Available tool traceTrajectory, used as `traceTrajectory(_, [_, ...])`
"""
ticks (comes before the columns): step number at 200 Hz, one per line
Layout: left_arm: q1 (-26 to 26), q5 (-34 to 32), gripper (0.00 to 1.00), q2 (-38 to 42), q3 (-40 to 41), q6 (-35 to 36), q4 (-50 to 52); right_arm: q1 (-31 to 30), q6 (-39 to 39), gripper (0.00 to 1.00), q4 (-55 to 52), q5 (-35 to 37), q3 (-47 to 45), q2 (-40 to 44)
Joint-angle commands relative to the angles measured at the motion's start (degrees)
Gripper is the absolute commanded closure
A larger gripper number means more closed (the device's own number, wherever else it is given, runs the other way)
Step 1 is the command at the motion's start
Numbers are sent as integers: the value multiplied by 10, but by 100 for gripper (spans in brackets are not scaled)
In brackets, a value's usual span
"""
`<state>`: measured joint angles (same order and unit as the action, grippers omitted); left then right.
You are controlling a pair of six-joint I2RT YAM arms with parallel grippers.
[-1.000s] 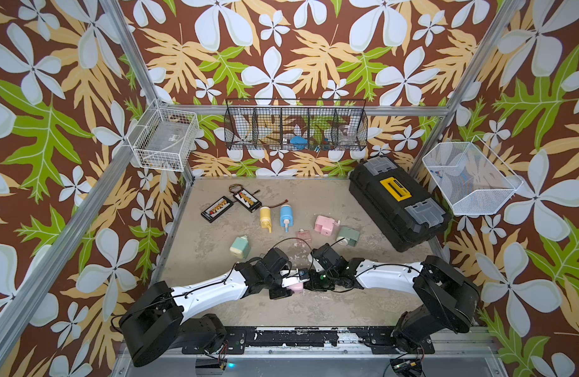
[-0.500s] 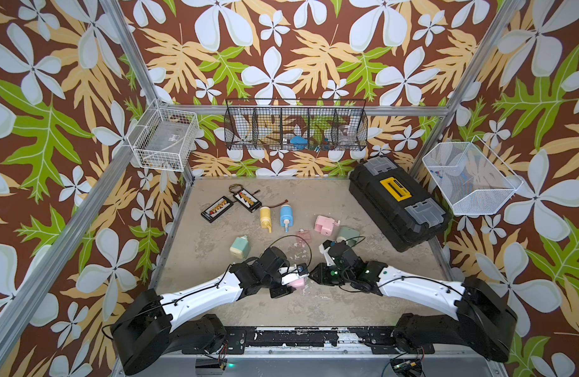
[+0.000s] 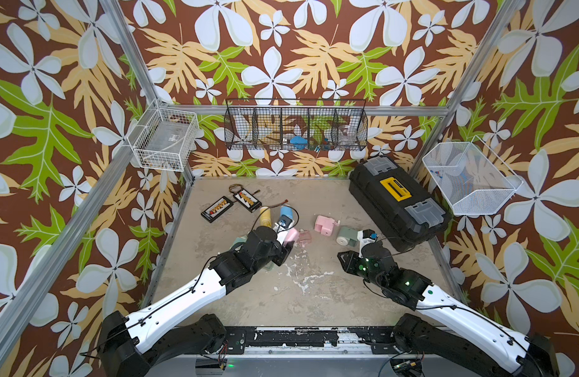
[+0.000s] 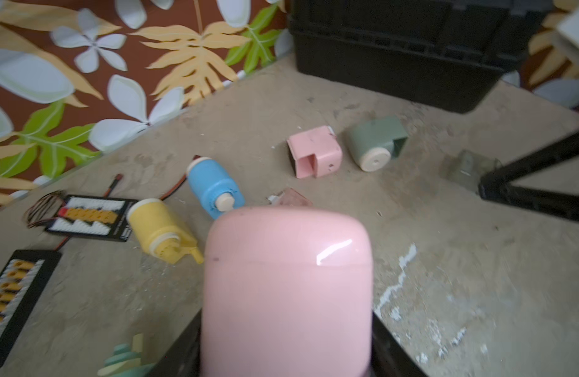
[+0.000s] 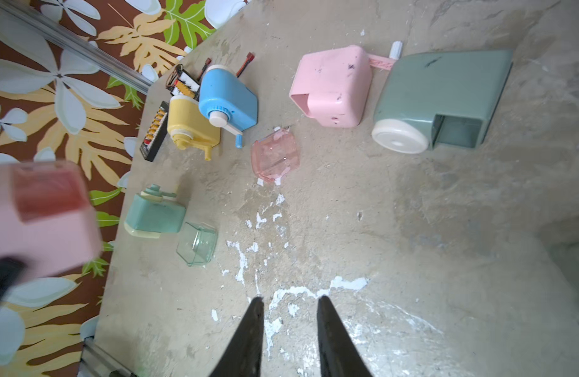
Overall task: Put the tray back into the pencil sharpener
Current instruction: Place the pencil sharpener at the center of the board.
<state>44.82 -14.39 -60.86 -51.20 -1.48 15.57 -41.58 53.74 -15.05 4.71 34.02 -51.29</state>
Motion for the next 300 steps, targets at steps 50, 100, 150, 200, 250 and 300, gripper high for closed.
traceTrajectory(50, [-143,-23,100,-108,-123,-71,107,2,-31,70,-13,-7,27,-53])
traceTrajectory(100, [-247,20,100,-206,-196,-65,130,6,-40,70,-30,-7,29,-44])
traceTrajectory(150, [-316,68,100,-292,-237,-62,145,13,-44,70,-36,-6,24,-33])
traceTrajectory(200, [-338,82,100,-386,-280,-52,164,21,-52,70,-35,-13,22,-36])
traceTrajectory(250, [-344,75,100,-453,-306,-55,162,30,-60,70,-37,-20,21,-37])
traceTrajectory(300, [-344,73,92,-495,-317,-53,159,37,-59,70,-35,-25,19,-37])
